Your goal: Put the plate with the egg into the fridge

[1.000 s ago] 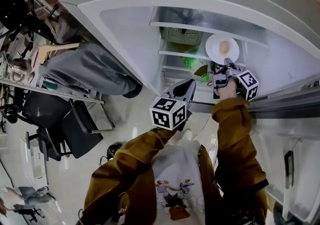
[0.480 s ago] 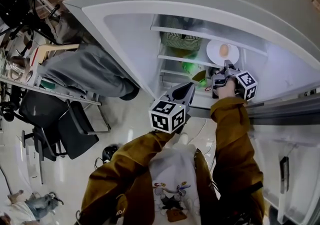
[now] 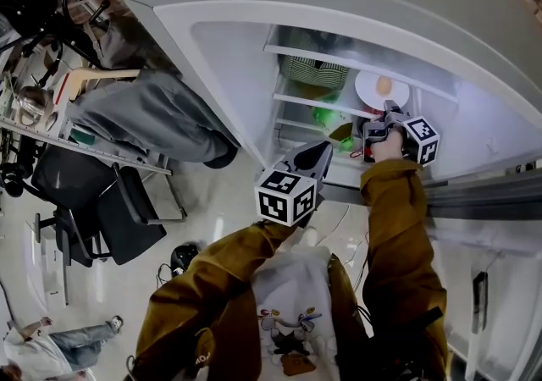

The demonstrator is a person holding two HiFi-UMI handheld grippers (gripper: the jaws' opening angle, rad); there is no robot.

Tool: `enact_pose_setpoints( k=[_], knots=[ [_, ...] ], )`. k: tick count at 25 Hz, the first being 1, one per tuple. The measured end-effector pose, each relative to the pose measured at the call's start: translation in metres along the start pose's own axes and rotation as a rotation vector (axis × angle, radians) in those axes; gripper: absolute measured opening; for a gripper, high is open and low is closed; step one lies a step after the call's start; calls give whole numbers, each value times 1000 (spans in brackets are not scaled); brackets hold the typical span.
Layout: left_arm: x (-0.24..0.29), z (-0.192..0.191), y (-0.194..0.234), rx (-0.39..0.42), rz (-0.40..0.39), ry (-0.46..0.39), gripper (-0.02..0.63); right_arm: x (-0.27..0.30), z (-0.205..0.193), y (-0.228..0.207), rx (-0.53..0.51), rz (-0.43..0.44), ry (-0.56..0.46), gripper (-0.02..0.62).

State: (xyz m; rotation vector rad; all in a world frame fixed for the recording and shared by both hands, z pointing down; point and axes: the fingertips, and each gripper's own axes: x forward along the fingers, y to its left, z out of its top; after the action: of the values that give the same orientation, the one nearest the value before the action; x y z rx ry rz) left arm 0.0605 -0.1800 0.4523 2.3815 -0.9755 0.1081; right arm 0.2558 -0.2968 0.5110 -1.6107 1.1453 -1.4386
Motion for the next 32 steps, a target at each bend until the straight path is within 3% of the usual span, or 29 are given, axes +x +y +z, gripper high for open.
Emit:
enact_pose_setpoints(
  k=[10, 20, 32],
  knots=[
    [1, 2, 0, 6, 6, -2, 8, 12, 7, 9, -55, -34, 1, 15],
    [-2, 2, 1, 1, 7, -3, 8, 15, 9, 15, -24, -90, 25, 17],
    [-7, 1, -2, -4, -1, -4, 8, 13, 10, 16, -29, -93, 38, 23]
  ],
)
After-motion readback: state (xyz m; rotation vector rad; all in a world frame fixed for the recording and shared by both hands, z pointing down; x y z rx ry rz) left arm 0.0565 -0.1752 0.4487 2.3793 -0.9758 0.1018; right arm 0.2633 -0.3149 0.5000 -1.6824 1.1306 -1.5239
